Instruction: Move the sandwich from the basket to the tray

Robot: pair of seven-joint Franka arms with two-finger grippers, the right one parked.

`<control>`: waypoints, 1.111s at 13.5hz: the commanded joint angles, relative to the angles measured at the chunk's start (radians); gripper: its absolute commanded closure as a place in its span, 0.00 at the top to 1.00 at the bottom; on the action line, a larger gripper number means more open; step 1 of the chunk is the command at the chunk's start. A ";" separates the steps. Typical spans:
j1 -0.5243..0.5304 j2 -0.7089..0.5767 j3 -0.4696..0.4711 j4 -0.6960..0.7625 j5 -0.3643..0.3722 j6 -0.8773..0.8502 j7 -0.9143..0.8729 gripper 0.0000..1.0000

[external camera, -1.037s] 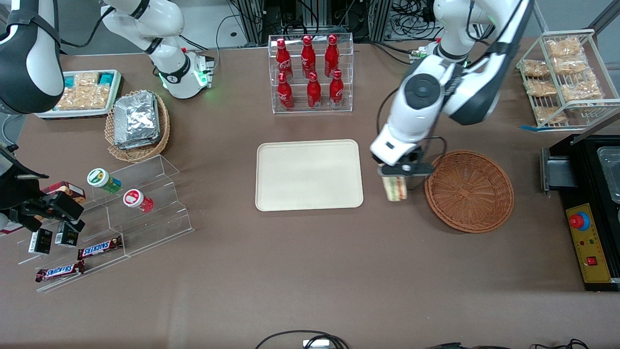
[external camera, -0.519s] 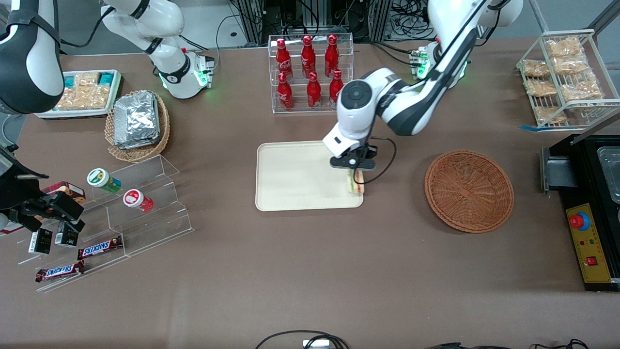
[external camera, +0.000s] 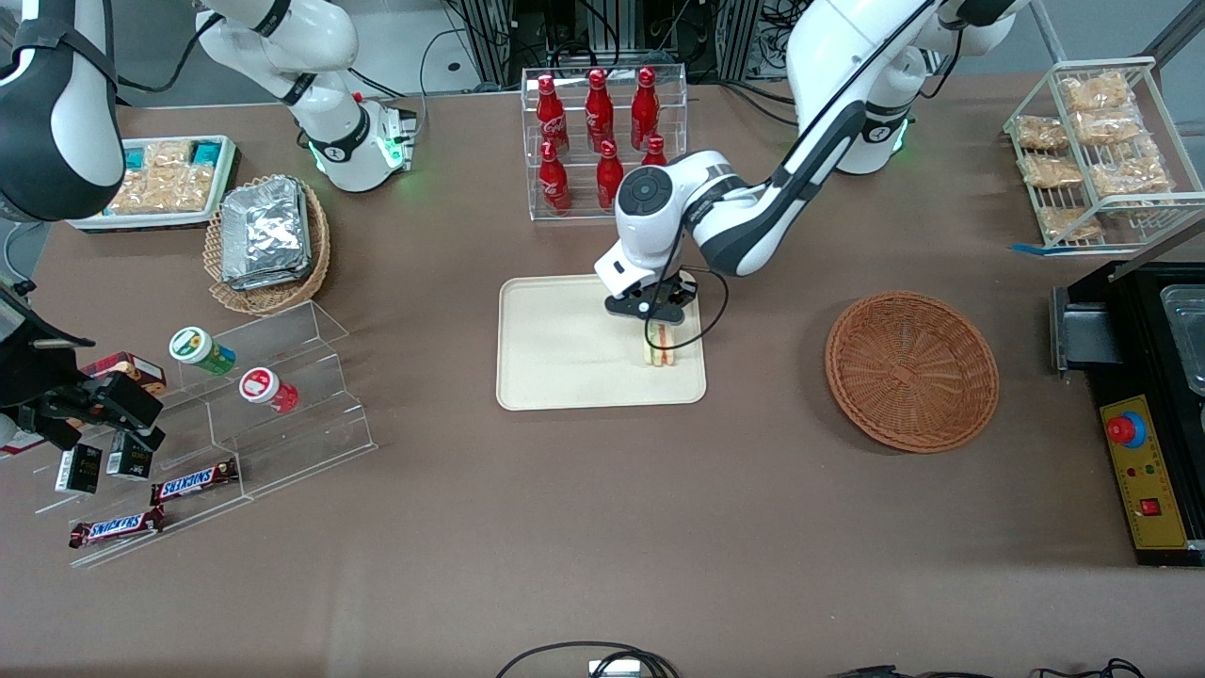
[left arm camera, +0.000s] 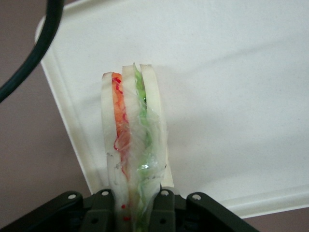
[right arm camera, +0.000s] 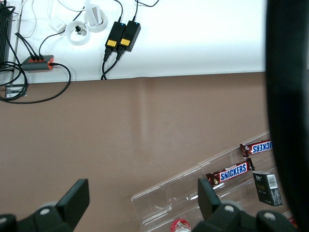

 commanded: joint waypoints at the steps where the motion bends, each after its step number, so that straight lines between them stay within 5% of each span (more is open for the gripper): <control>1: -0.023 0.038 0.007 0.016 0.038 0.013 -0.029 0.02; 2: -0.023 0.043 0.007 0.016 0.043 0.013 -0.038 0.19; 5: -0.023 0.037 0.007 0.018 0.043 -0.002 -0.046 0.98; 10: 0.000 0.012 0.007 0.175 0.025 -0.206 -0.041 1.00; 15: 0.087 -0.039 0.007 0.236 -0.014 -0.223 -0.058 1.00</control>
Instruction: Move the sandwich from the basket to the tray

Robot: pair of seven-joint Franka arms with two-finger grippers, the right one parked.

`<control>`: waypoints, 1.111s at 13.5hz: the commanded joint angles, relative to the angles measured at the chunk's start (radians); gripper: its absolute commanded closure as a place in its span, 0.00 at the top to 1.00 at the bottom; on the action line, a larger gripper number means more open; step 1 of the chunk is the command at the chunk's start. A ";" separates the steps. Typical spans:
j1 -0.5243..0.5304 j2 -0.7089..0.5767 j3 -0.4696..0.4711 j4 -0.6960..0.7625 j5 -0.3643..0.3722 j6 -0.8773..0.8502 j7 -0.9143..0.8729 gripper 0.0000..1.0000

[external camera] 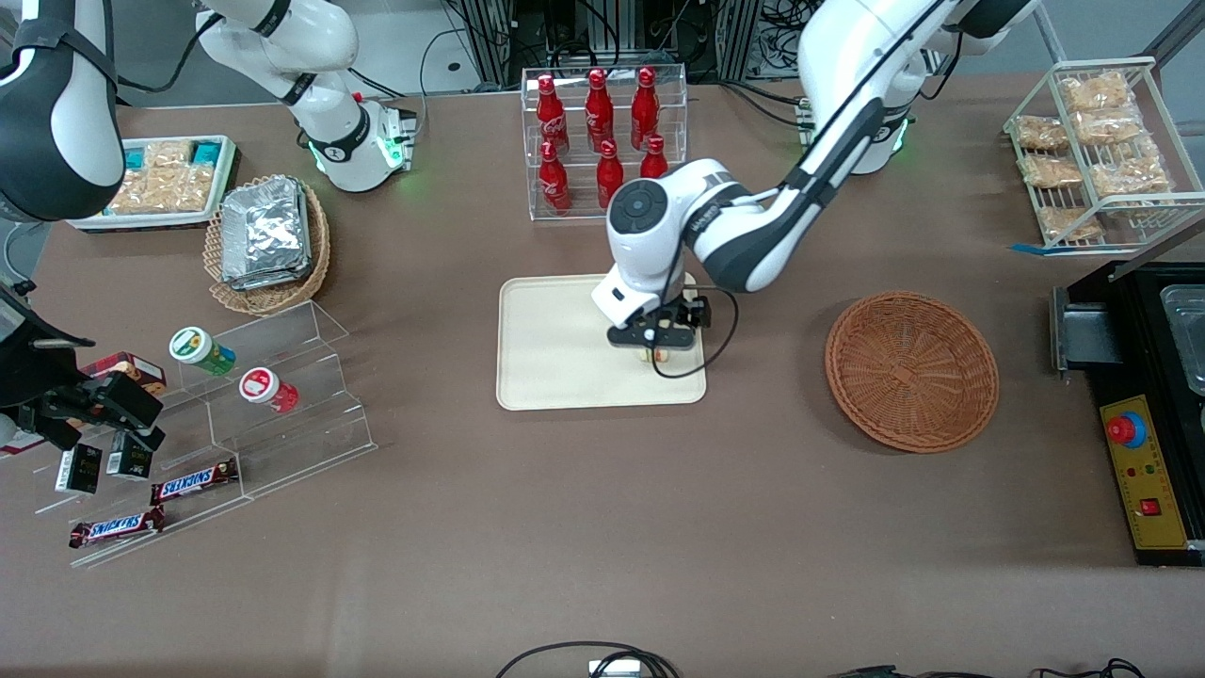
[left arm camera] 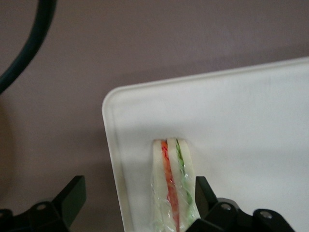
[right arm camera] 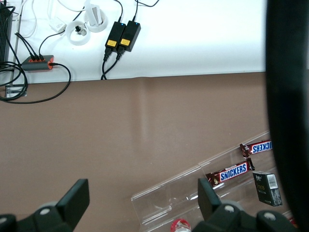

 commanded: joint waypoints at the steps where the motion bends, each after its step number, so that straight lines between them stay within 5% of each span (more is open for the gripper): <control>1: 0.056 -0.061 -0.004 0.002 -0.035 -0.033 -0.016 1.00; 11: 0.292 -0.098 -0.001 0.191 -0.090 -0.367 0.015 1.00; 15: 0.398 -0.153 0.001 0.198 -0.099 -0.456 0.249 1.00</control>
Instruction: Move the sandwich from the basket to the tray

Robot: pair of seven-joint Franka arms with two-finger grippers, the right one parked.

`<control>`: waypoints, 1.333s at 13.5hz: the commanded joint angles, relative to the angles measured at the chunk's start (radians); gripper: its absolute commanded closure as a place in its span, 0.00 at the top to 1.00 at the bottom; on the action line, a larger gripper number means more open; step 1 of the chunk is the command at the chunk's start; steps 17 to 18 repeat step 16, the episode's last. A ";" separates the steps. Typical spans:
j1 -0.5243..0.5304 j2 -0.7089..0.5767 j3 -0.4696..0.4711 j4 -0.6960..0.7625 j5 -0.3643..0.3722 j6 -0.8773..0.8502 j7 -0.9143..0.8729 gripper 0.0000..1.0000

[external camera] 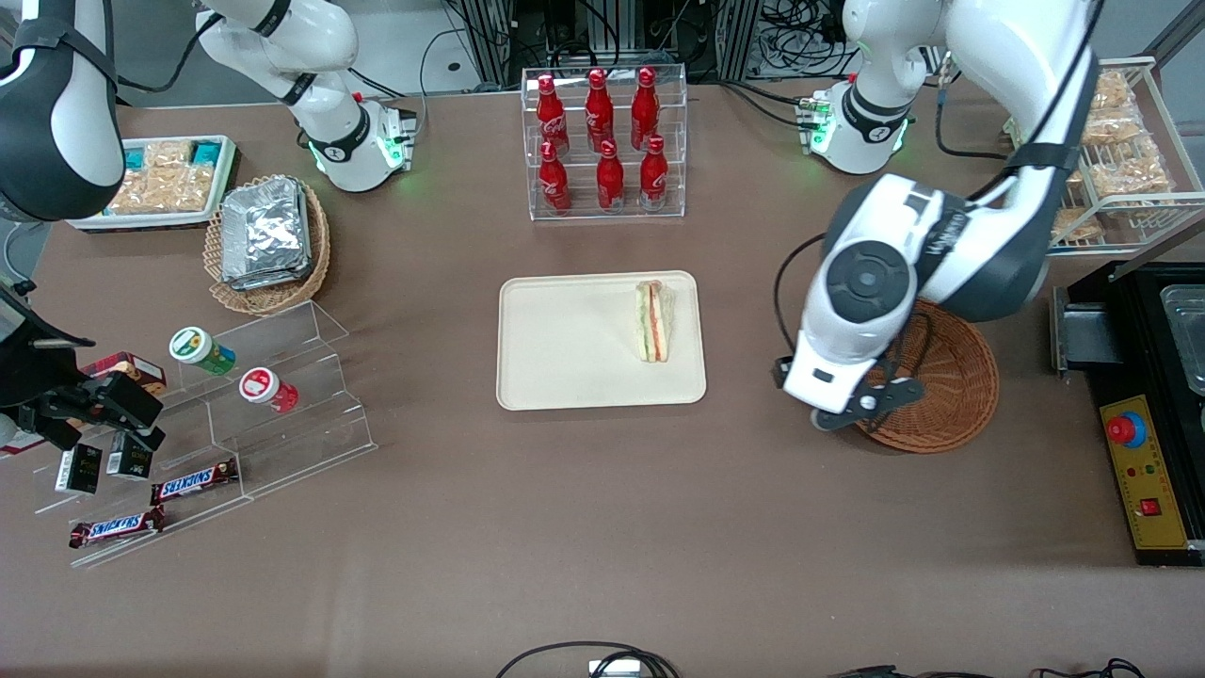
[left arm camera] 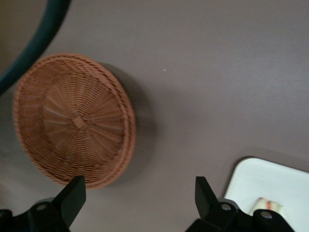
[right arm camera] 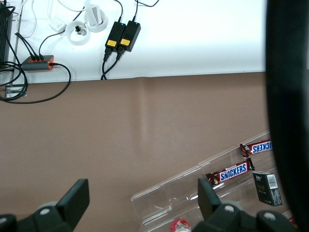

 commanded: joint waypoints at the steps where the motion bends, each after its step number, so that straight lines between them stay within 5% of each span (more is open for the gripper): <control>1: 0.070 -0.075 0.015 0.005 -0.044 -0.068 0.180 1.00; 4: 0.061 -0.187 0.182 -0.015 -0.171 -0.106 0.422 1.00; 9: 0.062 -0.344 0.322 -0.036 -0.277 -0.180 0.747 1.00; 14: 0.071 -0.402 0.331 -0.037 -0.285 -0.197 0.953 1.00; 18: 0.071 -0.415 0.330 -0.037 -0.291 -0.201 0.955 1.00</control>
